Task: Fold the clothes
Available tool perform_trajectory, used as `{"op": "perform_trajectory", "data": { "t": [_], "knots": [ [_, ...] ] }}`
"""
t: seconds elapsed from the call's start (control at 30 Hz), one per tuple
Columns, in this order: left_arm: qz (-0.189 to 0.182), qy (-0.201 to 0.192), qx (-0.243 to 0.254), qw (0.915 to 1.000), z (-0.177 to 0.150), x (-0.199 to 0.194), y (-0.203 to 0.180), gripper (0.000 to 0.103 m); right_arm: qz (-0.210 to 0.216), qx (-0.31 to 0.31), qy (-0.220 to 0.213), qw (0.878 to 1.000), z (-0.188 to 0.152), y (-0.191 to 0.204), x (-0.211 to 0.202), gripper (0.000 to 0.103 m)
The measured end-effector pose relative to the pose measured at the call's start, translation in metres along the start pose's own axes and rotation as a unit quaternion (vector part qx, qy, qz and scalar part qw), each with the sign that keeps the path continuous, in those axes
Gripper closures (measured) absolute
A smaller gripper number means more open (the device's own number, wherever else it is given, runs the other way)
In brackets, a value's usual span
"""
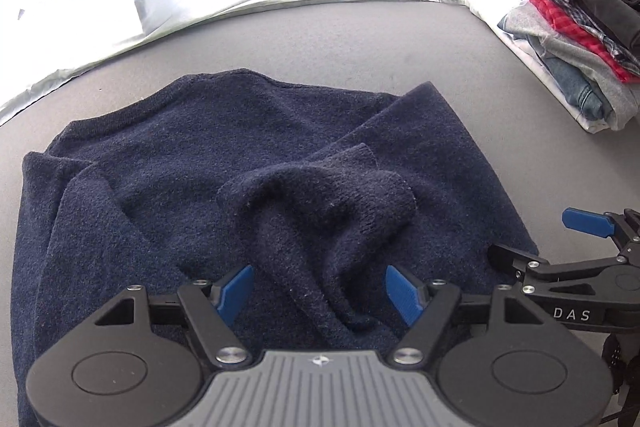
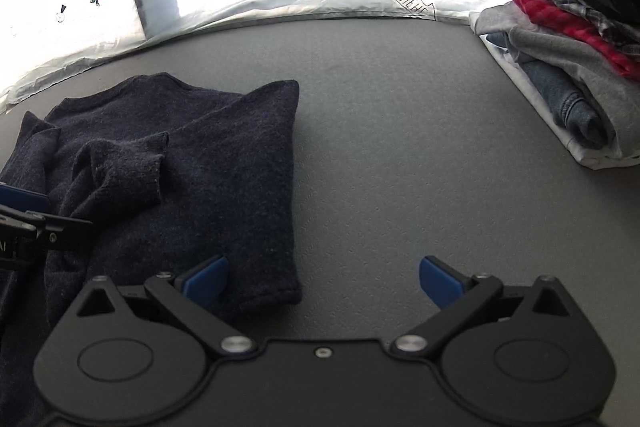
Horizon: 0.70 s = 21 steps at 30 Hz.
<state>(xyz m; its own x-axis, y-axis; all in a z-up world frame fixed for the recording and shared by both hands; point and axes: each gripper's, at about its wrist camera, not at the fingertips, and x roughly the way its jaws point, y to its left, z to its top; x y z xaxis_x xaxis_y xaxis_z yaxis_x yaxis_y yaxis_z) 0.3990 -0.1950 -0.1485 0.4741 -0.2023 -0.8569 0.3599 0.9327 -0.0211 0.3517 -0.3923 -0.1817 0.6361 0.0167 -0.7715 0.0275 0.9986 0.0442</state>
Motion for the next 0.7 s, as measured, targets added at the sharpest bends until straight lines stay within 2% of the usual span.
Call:
{"op": "perform_trajectory", "data": {
  "t": [0.2, 0.33, 0.37, 0.43, 0.5, 0.57, 0.7],
  "knots": [
    [0.007, 0.017, 0.023, 0.9996, 0.011, 0.023, -0.007, 0.029, 0.001, 0.004, 0.008, 1.000, 0.001, 0.000, 0.004, 0.000],
    [0.003, 0.012, 0.008, 0.9999, 0.013, 0.025, -0.003, 0.031, 0.002, 0.004, 0.010, 1.000, 0.001, 0.000, 0.004, 0.000],
    [0.003, 0.009, 0.005, 0.9999, 0.013, 0.024, -0.002, 0.041, 0.002, 0.004, 0.010, 1.000, 0.001, 0.000, 0.003, 0.000],
    [0.002, 0.002, 0.000, 1.0000, 0.011, 0.019, 0.000, 0.050, 0.000, 0.004, 0.010, 1.000, 0.000, 0.000, 0.002, 0.000],
    [0.001, -0.007, -0.008, 0.9999, 0.009, 0.013, 0.003, 0.068, -0.002, 0.002, 0.010, 1.000, 0.000, 0.002, 0.000, 0.000],
    [0.010, -0.015, -0.014, 0.9997, 0.007, 0.006, 0.007, 0.080, -0.004, -0.002, 0.009, 1.000, 0.001, 0.004, -0.003, 0.000],
    [0.007, -0.037, -0.053, 0.9979, 0.000, -0.011, 0.024, 0.083, -0.004, -0.009, 0.006, 1.000, 0.001, 0.009, -0.010, 0.000]
  ]
}}
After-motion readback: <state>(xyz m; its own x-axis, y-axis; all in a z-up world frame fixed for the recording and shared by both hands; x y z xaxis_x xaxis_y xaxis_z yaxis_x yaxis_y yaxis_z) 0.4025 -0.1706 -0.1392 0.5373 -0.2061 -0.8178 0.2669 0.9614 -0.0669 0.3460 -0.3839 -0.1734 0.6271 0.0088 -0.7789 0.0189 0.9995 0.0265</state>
